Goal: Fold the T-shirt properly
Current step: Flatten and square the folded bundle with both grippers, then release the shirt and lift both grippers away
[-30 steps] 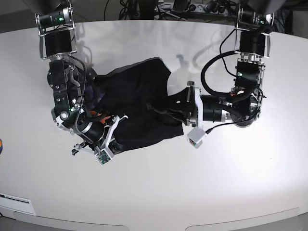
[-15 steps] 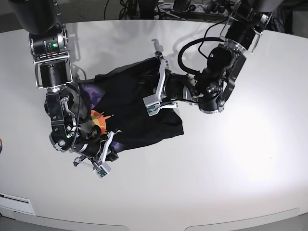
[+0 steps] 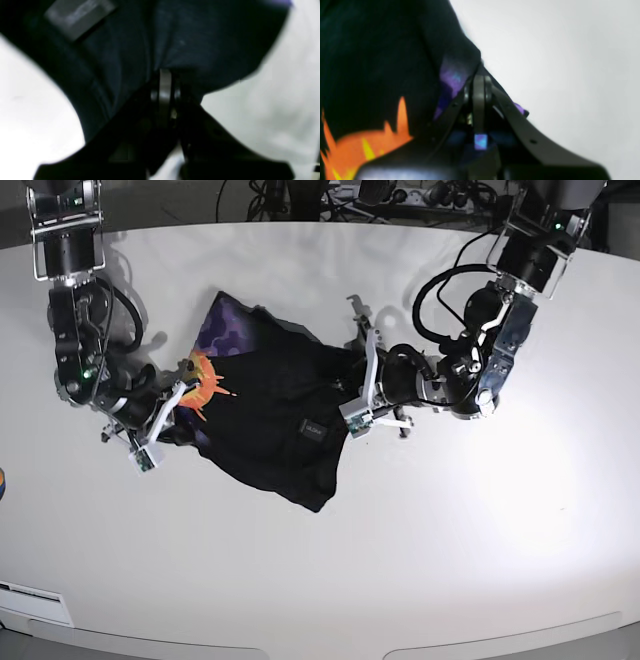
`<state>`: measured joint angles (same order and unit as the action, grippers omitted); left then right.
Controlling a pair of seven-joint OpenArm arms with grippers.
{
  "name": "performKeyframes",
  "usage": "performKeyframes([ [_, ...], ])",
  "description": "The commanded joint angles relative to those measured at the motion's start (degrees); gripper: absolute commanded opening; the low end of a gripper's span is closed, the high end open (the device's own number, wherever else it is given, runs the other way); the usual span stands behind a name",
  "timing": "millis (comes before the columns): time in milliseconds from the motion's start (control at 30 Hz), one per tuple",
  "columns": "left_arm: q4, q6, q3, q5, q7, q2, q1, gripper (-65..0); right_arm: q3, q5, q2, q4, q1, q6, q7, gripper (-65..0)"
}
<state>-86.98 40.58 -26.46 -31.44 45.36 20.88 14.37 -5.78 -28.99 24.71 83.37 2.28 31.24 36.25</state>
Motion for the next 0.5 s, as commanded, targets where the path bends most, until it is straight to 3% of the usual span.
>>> performKeyframes([
  [0, 0.33, -0.58, 0.26, 4.44, -0.79, 1.09, 0.76, -65.0, 1.77, 1.53, 0.85, 2.34, -2.99, -0.31, 2.67, -65.0],
  [100, 3.67, -1.11, 0.26, 11.17, -11.45, 1.20, 0.74, -65.0, 7.58, 0.00, -0.57, 9.35, -11.67, -1.01, 2.64, -65.0],
  [200, 10.19, -4.63, 0.26, 15.74, -23.37, 0.55, 0.74, -65.0, 12.96, -1.16, -3.82, 15.34, -20.20, -1.20, 2.64, -65.0],
  [300, 17.70, -5.49, 0.26, 20.83, -34.77, -0.66, 1.07, -65.0, 17.38, -1.07, -8.52, 19.47, -27.23, 1.86, 2.60, -65.0],
  [367, 21.51, -5.49, 0.26, 22.58, -38.64, -1.75, 1.86, -65.0, 19.17, -1.09, -11.61, 21.73, -30.18, 3.19, 2.60, -65.0],
  [467, 23.30, -5.44, 0.26, 23.08, -39.43, -3.28, 3.63, -65.0, 19.67, -1.05, -15.19, 24.70, -32.70, 3.26, 2.62, -65.0],
])
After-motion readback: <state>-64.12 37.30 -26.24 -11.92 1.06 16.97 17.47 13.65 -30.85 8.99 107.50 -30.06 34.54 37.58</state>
